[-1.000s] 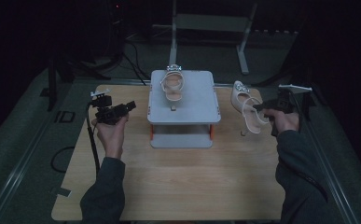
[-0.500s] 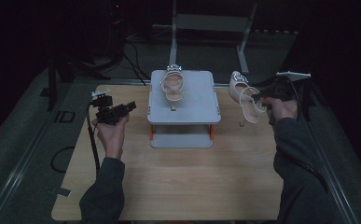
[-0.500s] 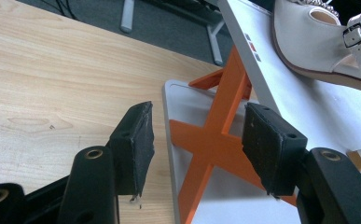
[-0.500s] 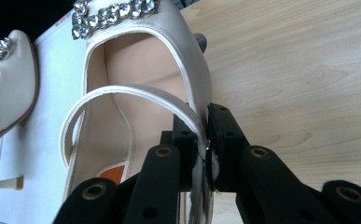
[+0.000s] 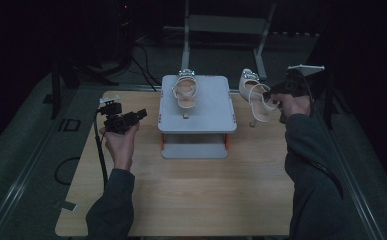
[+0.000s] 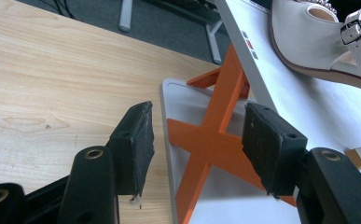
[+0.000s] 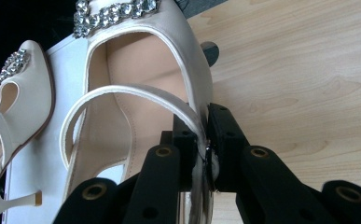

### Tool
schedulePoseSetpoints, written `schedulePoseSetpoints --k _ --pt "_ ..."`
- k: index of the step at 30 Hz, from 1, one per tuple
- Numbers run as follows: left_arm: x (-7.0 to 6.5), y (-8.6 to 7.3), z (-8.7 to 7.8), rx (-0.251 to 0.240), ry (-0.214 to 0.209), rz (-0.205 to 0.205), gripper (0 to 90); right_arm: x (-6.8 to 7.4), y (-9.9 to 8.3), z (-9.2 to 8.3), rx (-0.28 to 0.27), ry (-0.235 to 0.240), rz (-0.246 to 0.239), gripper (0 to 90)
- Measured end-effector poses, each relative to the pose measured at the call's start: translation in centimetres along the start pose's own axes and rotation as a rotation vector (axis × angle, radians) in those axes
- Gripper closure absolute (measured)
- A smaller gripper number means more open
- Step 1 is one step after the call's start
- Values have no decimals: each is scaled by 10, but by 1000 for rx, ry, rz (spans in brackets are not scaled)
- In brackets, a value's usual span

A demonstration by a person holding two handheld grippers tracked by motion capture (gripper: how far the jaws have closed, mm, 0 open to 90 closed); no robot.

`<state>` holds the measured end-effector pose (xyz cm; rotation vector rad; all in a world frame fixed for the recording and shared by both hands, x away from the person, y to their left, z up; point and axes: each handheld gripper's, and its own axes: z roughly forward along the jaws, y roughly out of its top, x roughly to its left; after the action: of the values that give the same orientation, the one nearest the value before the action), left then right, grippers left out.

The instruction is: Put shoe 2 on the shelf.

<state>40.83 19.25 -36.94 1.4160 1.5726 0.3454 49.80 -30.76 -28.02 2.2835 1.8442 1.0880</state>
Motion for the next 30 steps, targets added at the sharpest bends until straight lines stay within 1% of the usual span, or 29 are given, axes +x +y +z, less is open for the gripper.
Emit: schedulePoseSetpoints --k 1,3,5,9,14,23,25,26,27,30 --pt "0 0 0 0 0 0 439 0 0 0 0 0 0 826" --pt "0 0 -1 -2 1 0 439 9 2 0 -2 -3 -5 826" --pt "0 0 -1 -3 1 -1 439 15 3 -1 -3 -11 -8 826" --pt "-1 0 0 1 -1 6 439 31 5 1 -1 -49 -20 826" --pt "-1 -1 0 4 -3 6 439 45 6 5 0 -72 -30 826" --pt "-1 0 -1 2 -6 3 438 67 6 8 4 -88 -53 826" --pt "-1 0 -1 -1 -7 1 439 69 6 9 3 -90 -54 826" --pt "-1 0 -2 -4 -9 0 439 72 6 9 5 -93 -55 826" --pt "0 0 -2 -4 -9 0 439 78 6 11 7 -97 -62 825" --pt "0 1 -3 -7 -15 -6 439 89 4 15 15 -96 -75 826"
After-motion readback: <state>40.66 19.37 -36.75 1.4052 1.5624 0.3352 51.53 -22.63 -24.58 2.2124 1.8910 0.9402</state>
